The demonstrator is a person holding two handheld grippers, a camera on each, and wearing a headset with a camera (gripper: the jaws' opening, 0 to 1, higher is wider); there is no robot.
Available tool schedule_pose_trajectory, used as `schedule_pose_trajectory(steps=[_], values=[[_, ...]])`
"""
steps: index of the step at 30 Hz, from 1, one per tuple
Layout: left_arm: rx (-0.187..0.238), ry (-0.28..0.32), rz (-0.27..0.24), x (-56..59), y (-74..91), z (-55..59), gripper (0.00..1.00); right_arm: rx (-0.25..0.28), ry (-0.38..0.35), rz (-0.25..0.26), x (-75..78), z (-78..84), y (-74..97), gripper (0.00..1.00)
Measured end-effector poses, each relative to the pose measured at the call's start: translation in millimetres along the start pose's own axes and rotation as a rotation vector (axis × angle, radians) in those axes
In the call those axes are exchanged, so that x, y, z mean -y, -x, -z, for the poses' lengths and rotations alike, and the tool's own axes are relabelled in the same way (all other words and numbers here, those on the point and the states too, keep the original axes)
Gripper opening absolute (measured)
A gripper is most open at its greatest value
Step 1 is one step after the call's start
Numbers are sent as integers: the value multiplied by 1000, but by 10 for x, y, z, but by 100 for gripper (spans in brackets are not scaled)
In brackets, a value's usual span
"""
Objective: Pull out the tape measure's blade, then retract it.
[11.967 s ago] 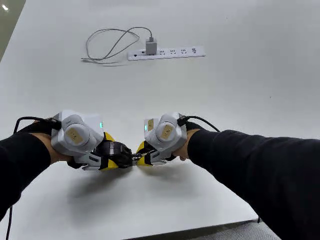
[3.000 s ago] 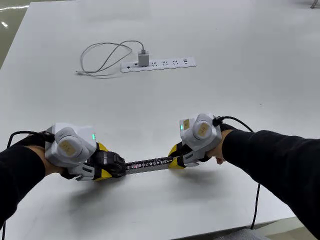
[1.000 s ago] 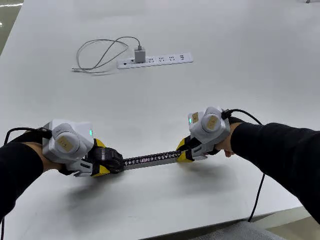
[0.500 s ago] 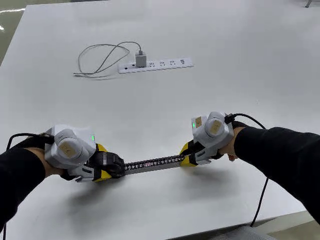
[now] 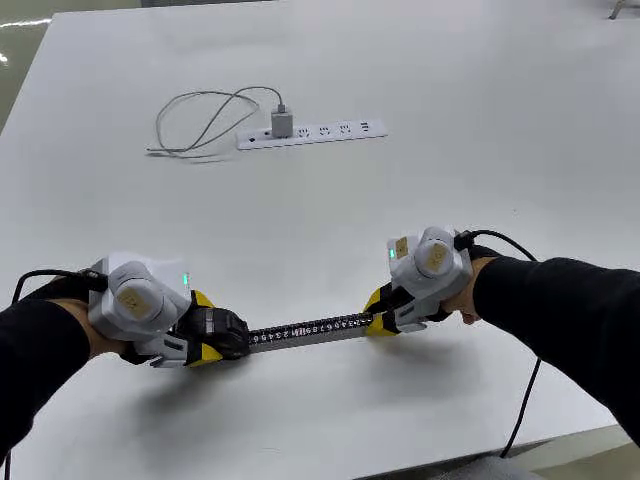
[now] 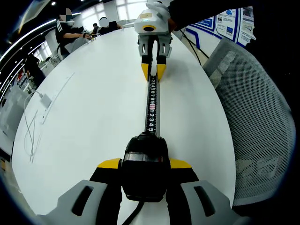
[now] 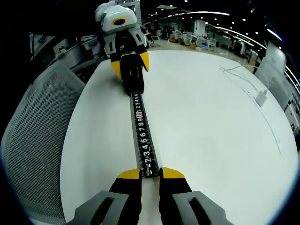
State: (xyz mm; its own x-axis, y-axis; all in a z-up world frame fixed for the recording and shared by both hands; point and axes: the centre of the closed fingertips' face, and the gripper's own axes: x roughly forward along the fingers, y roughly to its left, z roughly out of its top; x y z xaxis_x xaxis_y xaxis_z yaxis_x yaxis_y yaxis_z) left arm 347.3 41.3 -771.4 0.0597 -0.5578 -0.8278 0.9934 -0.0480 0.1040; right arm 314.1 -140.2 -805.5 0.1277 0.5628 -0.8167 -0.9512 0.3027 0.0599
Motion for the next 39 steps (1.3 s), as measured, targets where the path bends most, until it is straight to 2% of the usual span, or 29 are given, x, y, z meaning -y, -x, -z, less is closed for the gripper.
schedule_pose_trajectory(steps=[39], values=[[3,1,-1,27,16,-28,31,-17,18,10,32,135,97,9]])
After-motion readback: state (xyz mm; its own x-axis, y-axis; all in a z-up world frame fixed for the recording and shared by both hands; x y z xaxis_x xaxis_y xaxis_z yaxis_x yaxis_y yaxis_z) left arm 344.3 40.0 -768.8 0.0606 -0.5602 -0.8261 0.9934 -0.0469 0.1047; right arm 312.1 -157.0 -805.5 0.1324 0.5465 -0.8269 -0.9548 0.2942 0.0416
